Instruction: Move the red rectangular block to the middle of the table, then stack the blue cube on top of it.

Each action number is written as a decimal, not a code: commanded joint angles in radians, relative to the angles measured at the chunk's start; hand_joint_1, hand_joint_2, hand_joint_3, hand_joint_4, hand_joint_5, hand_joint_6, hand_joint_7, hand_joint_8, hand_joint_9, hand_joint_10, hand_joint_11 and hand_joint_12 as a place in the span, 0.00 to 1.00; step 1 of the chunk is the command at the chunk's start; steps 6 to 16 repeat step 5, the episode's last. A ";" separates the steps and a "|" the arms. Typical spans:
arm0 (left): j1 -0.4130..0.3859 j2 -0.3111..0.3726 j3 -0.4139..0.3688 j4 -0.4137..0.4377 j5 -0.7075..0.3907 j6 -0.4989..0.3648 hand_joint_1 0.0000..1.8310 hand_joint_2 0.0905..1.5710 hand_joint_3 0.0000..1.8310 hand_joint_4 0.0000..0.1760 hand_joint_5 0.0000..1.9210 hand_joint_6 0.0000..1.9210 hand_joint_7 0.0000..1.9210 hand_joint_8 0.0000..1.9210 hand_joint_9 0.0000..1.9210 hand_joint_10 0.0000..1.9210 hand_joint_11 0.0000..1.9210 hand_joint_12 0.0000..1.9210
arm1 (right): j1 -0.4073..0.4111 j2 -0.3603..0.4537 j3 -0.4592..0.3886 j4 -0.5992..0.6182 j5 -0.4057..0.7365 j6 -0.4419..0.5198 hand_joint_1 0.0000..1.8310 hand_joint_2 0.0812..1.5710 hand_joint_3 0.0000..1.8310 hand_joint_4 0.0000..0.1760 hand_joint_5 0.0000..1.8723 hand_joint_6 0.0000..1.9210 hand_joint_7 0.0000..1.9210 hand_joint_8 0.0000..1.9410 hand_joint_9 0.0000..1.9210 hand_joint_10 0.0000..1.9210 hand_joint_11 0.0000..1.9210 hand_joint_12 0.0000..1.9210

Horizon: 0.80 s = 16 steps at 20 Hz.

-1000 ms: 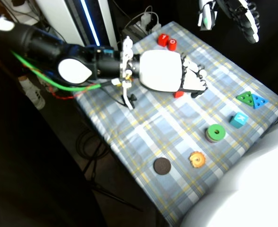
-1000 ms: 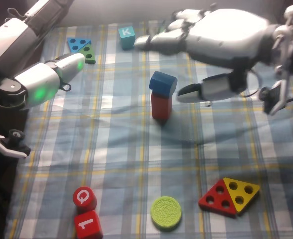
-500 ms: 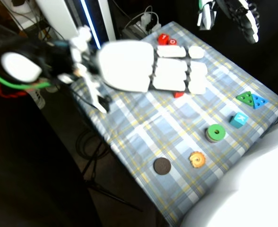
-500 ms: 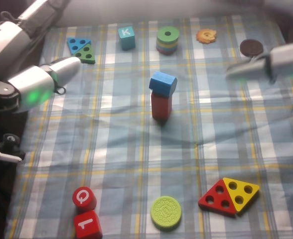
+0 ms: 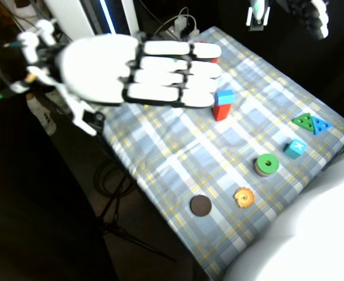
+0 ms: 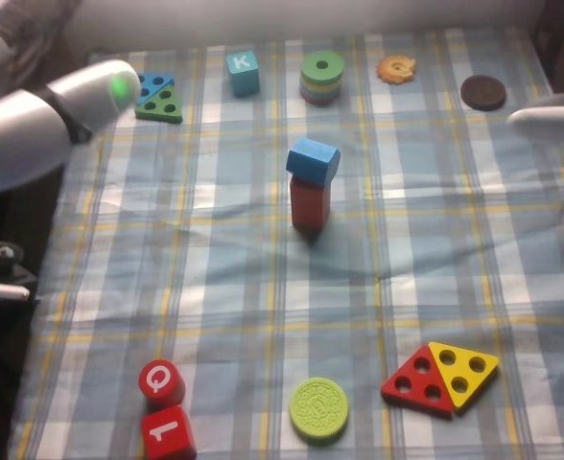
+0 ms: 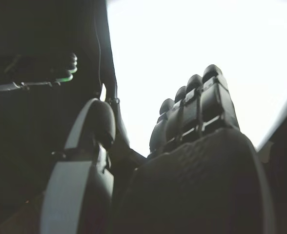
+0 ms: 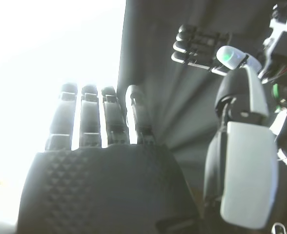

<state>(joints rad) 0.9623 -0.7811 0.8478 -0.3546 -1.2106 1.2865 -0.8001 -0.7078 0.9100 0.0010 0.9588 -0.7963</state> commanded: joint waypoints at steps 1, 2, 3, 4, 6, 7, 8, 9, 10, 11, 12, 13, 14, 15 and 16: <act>0.002 0.010 0.006 0.014 -0.179 -0.025 0.27 0.84 0.00 0.25 0.00 0.00 0.00 0.00 0.00 0.00 0.00 0.00 | -0.011 0.002 -0.008 0.033 0.202 0.001 0.39 0.67 0.01 0.69 0.00 0.00 0.00 0.00 0.00 0.00 0.00 0.00; 0.008 0.014 0.005 0.014 -0.208 -0.037 0.25 0.86 0.00 0.22 0.00 0.00 0.00 0.00 0.00 0.00 0.00 0.00 | -0.041 0.007 -0.015 0.061 0.256 0.001 0.42 0.70 0.01 0.40 0.00 0.00 0.00 0.00 0.00 0.00 0.00 0.00; 0.017 0.017 0.005 0.014 -0.248 -0.062 0.26 0.87 0.00 0.23 0.00 0.00 0.00 0.00 0.00 0.00 0.00 0.00 | -0.083 0.014 -0.025 0.091 0.322 0.001 0.43 0.71 0.01 0.42 0.00 0.00 0.00 0.00 0.00 0.00 0.00 0.00; 0.023 0.019 0.005 0.018 -0.283 -0.084 0.30 0.88 0.01 0.23 0.00 0.00 0.00 0.00 0.00 0.00 0.00 0.00 | -0.111 0.019 -0.032 0.108 0.373 0.001 0.41 0.72 0.01 0.40 0.00 0.00 0.00 0.00 0.00 0.00 0.01 0.00; 0.031 0.022 0.005 0.026 -0.324 -0.103 0.21 0.92 0.01 0.39 0.00 0.00 0.00 0.00 0.00 0.00 0.00 0.00 | -0.151 0.024 -0.041 0.129 0.427 0.001 0.27 0.68 0.00 0.28 0.00 0.00 0.00 0.00 0.01 0.01 0.00 0.19; 0.031 0.022 0.005 0.026 -0.324 -0.103 0.21 0.92 0.01 0.39 0.00 0.00 0.00 0.00 0.00 0.00 0.00 0.00 | -0.151 0.024 -0.041 0.129 0.427 0.001 0.27 0.68 0.00 0.28 0.00 0.00 0.00 0.00 0.01 0.01 0.00 0.19; 0.031 0.022 0.005 0.026 -0.324 -0.103 0.21 0.92 0.01 0.39 0.00 0.00 0.00 0.00 0.00 0.00 0.00 0.00 | -0.151 0.024 -0.041 0.129 0.427 0.001 0.27 0.68 0.00 0.28 0.00 0.00 0.00 0.00 0.01 0.01 0.00 0.19; 0.031 0.022 0.005 0.026 -0.324 -0.103 0.21 0.92 0.01 0.39 0.00 0.00 0.00 0.00 0.00 0.00 0.00 0.00 | -0.151 0.024 -0.041 0.129 0.427 0.001 0.27 0.68 0.00 0.28 0.00 0.00 0.00 0.00 0.01 0.01 0.00 0.19; 0.031 0.022 0.005 0.026 -0.324 -0.103 0.21 0.92 0.01 0.39 0.00 0.00 0.00 0.00 0.00 0.00 0.00 0.00 | -0.151 0.024 -0.041 0.129 0.427 0.001 0.27 0.68 0.00 0.28 0.00 0.00 0.00 0.00 0.01 0.01 0.00 0.19; 0.031 0.022 0.005 0.026 -0.324 -0.103 0.21 0.92 0.01 0.39 0.00 0.00 0.00 0.00 0.00 0.00 0.00 0.00 | -0.151 0.024 -0.041 0.129 0.427 0.001 0.27 0.68 0.00 0.28 0.00 0.00 0.00 0.00 0.01 0.01 0.00 0.19; 0.031 0.022 0.005 0.026 -0.324 -0.103 0.21 0.92 0.01 0.39 0.00 0.00 0.00 0.00 0.00 0.00 0.00 0.00 | -0.151 0.024 -0.041 0.129 0.427 0.001 0.27 0.68 0.00 0.28 0.00 0.00 0.00 0.00 0.01 0.01 0.00 0.19; 0.031 0.022 0.005 0.026 -0.324 -0.103 0.21 0.92 0.01 0.39 0.00 0.00 0.00 0.00 0.00 0.00 0.00 0.00 | -0.151 0.024 -0.041 0.129 0.427 0.001 0.27 0.68 0.00 0.28 0.00 0.00 0.00 0.00 0.01 0.01 0.00 0.19; 0.031 0.022 0.005 0.026 -0.324 -0.103 0.21 0.92 0.01 0.39 0.00 0.00 0.00 0.00 0.00 0.00 0.00 0.00 | -0.151 0.024 -0.041 0.129 0.427 0.001 0.27 0.68 0.00 0.28 0.00 0.00 0.00 0.00 0.01 0.01 0.00 0.19; 0.031 0.022 0.005 0.026 -0.324 -0.103 0.21 0.92 0.01 0.39 0.00 0.00 0.00 0.00 0.00 0.00 0.00 0.00 | -0.151 0.024 -0.041 0.129 0.427 0.001 0.27 0.68 0.00 0.28 0.00 0.00 0.00 0.00 0.01 0.01 0.00 0.19; 0.031 0.022 0.005 0.026 -0.324 -0.103 0.21 0.92 0.01 0.39 0.00 0.00 0.00 0.00 0.00 0.00 0.00 0.00 | -0.151 0.024 -0.041 0.129 0.427 0.001 0.27 0.68 0.00 0.28 0.00 0.00 0.00 0.00 0.01 0.01 0.00 0.19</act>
